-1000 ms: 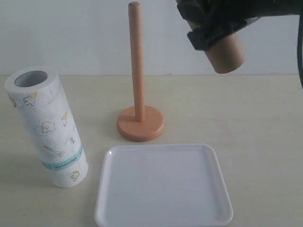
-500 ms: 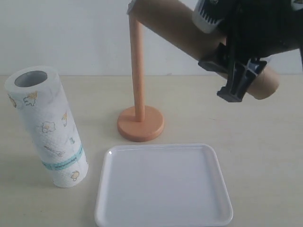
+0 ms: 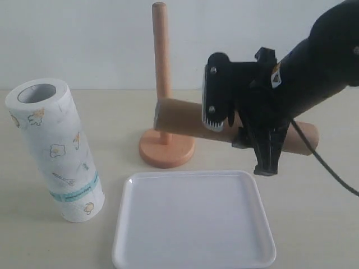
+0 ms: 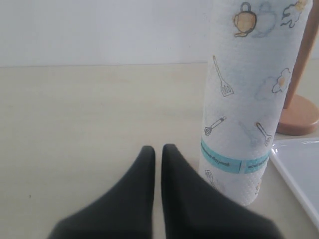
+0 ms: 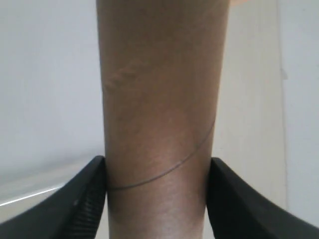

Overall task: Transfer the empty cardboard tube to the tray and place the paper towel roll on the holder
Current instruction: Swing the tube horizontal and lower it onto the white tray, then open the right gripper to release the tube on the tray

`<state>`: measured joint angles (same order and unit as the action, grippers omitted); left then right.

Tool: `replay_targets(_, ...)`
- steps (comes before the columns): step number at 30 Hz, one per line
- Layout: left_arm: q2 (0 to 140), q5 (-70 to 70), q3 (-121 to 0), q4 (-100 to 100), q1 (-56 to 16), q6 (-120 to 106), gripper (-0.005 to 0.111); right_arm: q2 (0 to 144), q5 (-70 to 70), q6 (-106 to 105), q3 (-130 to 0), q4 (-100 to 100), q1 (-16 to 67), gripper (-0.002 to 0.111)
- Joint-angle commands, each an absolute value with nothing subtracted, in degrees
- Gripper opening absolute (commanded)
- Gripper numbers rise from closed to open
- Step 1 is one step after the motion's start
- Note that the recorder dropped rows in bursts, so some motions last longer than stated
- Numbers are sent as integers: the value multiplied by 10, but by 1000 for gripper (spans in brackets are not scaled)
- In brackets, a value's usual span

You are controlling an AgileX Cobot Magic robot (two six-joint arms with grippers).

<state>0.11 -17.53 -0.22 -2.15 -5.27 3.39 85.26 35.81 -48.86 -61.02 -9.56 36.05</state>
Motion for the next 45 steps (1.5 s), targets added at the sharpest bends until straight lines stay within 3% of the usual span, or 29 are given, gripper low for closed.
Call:
replay_targets(1,0,-176,0,-19,-51,33,4,888,375,-521,-613,-97,360,0)
replay_targets(17,0,-176,0,-19,-51,33,4,968,433,-417,-669,-123,446,0)
replay_targets(45,0,-176,0,-19,-51,33,4,1105,422,-389,-687,-132,485,0)
